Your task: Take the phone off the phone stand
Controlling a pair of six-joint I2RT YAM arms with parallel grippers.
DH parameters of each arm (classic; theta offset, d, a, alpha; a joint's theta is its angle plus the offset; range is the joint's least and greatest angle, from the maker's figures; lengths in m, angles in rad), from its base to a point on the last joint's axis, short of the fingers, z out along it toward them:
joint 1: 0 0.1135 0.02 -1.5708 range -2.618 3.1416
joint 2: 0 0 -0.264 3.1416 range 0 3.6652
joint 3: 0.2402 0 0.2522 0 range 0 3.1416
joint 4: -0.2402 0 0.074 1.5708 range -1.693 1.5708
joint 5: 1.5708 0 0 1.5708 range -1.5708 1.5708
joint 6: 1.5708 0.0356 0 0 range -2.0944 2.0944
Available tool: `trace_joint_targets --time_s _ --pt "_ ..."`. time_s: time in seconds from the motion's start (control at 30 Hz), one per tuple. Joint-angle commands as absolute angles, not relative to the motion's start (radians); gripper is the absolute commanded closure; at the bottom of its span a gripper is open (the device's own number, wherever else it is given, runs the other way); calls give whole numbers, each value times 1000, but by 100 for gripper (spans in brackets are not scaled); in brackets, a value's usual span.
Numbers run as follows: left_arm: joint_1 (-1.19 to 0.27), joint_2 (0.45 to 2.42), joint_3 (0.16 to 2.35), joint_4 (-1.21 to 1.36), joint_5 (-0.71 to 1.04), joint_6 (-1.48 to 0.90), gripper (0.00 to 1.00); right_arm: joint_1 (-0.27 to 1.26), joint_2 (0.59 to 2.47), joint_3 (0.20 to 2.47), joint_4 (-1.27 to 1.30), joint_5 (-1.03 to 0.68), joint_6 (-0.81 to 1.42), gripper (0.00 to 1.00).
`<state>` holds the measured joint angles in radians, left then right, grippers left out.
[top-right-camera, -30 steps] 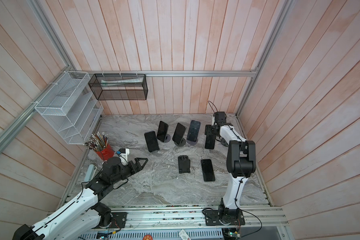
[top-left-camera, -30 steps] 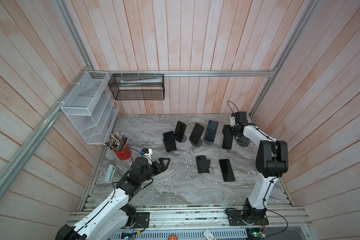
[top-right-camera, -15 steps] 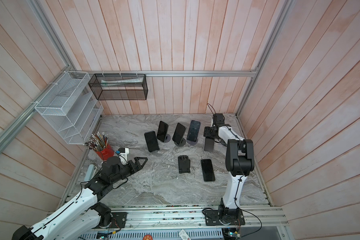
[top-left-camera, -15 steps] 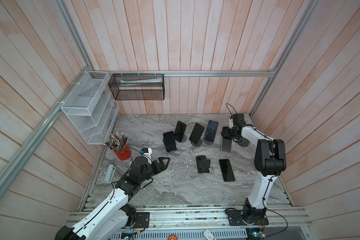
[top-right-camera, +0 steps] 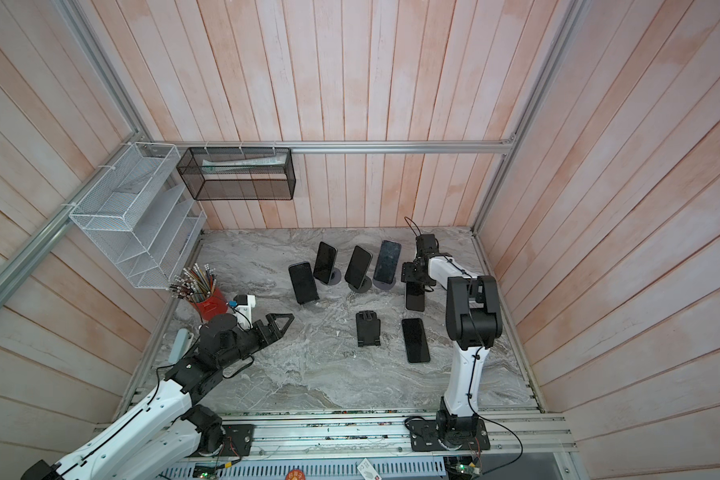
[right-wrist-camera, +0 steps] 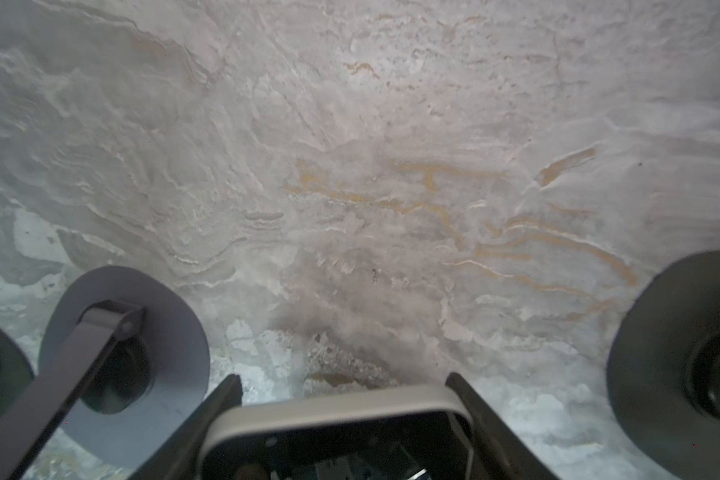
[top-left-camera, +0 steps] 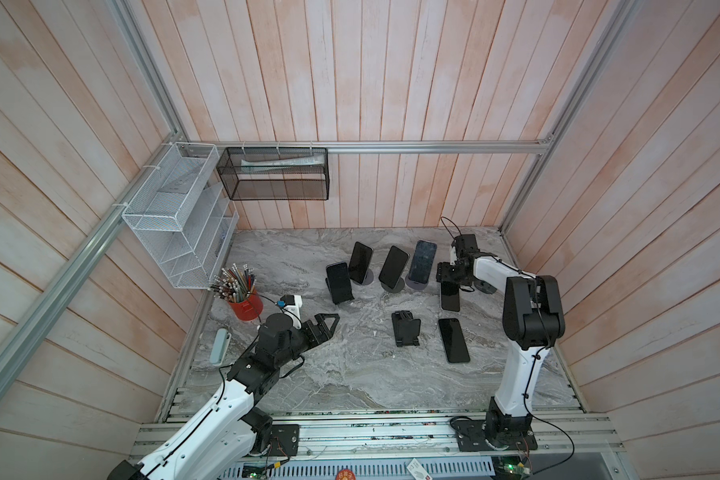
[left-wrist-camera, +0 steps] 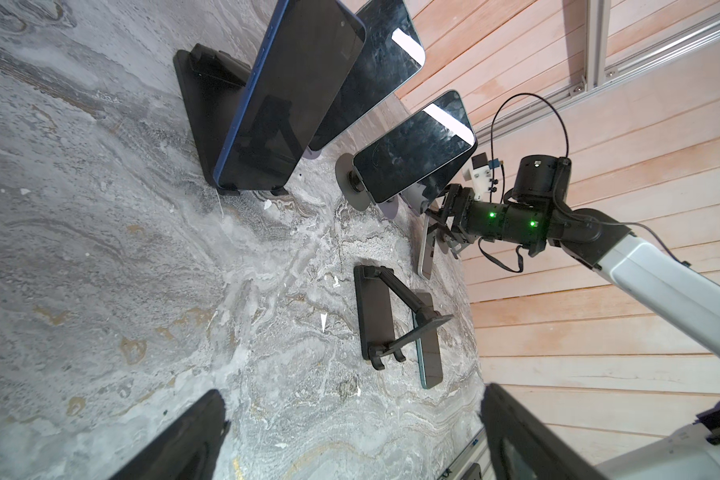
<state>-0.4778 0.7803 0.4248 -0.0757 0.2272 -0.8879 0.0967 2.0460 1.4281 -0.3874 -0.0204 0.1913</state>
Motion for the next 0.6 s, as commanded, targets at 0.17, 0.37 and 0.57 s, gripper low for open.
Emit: trace_joint_targets --time_s 0.17,0.37,0.57 --pt "-492 761 428 -88 218 -886 3 114 2092 1398 -372 40 235 22" --pt "-513 755 428 -93 208 -891 3 112 2115 1409 -373 34 223 18" --pt "-527 750 441 -124 200 -885 3 112 2090 1391 -362 -2 230 18"
